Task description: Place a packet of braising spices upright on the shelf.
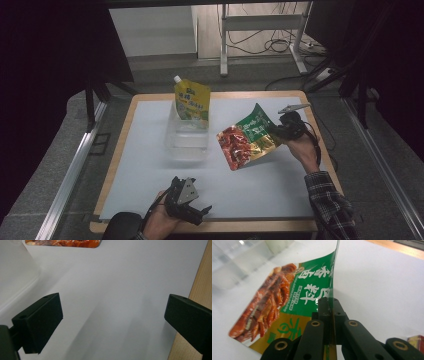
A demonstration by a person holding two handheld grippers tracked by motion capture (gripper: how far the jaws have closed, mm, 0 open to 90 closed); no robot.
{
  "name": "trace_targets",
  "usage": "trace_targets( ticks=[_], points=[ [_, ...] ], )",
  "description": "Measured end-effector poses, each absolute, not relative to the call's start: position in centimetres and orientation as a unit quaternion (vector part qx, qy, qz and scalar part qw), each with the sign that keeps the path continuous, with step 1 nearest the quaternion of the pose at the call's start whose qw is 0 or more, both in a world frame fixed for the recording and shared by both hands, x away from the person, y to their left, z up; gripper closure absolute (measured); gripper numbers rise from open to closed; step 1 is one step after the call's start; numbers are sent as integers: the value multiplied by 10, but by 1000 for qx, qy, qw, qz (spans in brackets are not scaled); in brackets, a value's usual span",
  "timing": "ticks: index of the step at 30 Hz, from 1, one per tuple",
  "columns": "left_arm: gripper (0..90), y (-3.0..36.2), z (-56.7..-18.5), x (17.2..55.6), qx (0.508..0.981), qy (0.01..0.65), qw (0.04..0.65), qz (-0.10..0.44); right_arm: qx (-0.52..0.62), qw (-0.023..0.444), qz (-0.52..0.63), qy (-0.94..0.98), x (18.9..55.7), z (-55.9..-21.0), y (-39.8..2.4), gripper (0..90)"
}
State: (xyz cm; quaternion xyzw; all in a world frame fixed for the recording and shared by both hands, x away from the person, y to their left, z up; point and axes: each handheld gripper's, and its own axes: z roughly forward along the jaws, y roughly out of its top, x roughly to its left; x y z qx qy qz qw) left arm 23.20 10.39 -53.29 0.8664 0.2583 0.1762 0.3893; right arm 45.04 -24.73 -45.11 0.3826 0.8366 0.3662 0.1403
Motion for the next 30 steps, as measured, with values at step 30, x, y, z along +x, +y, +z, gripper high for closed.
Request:
trace_targets(
  ticks=[30],
  points=[
    [16, 103, -533, 232, 869, 253, 386, 178, 313, 130, 417, 843, 443, -384, -201, 888]
  ],
)
